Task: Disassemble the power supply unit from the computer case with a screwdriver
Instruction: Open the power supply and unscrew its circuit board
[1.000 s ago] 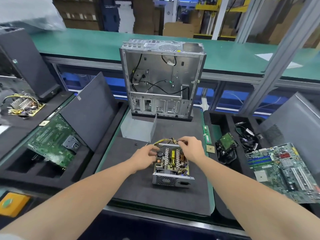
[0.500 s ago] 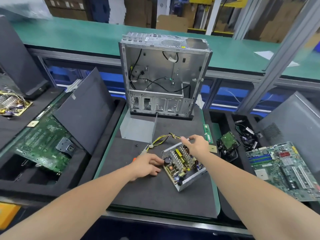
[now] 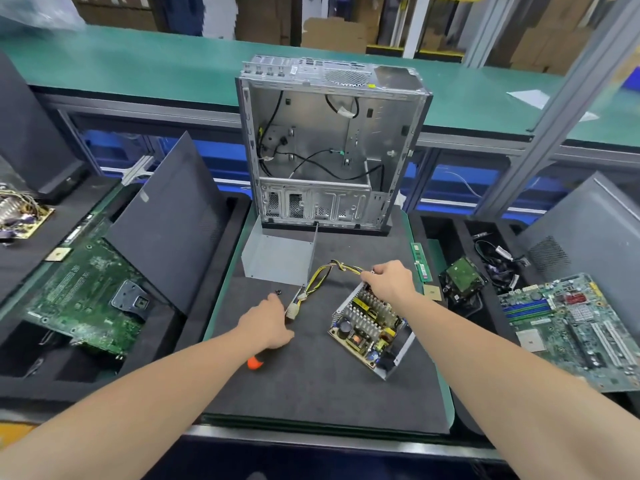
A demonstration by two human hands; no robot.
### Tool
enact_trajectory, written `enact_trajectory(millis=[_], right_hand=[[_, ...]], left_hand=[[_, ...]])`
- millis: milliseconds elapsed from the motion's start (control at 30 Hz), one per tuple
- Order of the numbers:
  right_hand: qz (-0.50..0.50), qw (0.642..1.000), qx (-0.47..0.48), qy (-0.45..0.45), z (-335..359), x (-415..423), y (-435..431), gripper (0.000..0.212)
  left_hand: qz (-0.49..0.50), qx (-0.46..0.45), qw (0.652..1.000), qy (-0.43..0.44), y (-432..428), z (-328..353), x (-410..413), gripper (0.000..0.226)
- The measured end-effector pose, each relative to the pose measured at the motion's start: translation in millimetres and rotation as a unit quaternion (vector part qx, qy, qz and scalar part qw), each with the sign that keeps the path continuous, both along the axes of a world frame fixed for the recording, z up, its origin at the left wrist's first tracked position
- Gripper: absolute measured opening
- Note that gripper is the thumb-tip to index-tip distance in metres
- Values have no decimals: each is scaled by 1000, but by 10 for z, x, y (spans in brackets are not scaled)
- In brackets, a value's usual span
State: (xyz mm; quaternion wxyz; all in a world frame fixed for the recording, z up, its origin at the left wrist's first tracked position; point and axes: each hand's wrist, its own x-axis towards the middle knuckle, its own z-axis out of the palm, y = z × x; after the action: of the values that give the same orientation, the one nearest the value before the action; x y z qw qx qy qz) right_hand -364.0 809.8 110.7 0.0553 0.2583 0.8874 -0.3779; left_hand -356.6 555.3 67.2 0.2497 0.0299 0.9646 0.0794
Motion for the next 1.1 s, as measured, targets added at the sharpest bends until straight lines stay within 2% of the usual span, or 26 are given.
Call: enact_trajectory(millis=[133,233,400,500,600,633,733,833,933,967,1033,1067,1100], right_hand=[[10,1000,3,-11,22,7,-94,33],[16,1000,-5,-11,21,26,-127,29],[39,999,-21,-16,56,64,-163,32],[70,997,-2,-30,85,86,-188,27],[86,994,46,41,112,158,-218,31],[84,991,54,86,143,189,-231,35],[101,978,22,183,277,263,-256,27],[84,977,-90,175,529,311,-198,37],[82,944,-293,129,718,415,-64,33],[101,940,-293,141,743,450,-12,32],[123,952,-193,204,768,528,93,27],[116,953,-149,239,793,567,139,23],[104,949,-128,269,823,591,183,19]], left_hand=[[-41,-22,999,-3,-37,113,-25,37],[-48,-14,997,-59,-86,287,-61,28],[21,116,971,-207,-157,610,-175,8],[41,183,946,-266,-137,854,-230,8],[92,308,898,-301,-46,1060,-247,10],[110,361,872,-311,14,1117,-243,9],[168,506,792,-296,275,1200,-233,7],[248,592,729,-235,583,1187,-226,7],[307,636,675,-213,791,1125,-214,10],[318,647,657,-219,842,1100,-208,12],[327,668,626,-234,927,1071,-170,16],[326,668,628,-231,961,1064,-143,22],[323,652,650,-216,989,1047,-112,35]])
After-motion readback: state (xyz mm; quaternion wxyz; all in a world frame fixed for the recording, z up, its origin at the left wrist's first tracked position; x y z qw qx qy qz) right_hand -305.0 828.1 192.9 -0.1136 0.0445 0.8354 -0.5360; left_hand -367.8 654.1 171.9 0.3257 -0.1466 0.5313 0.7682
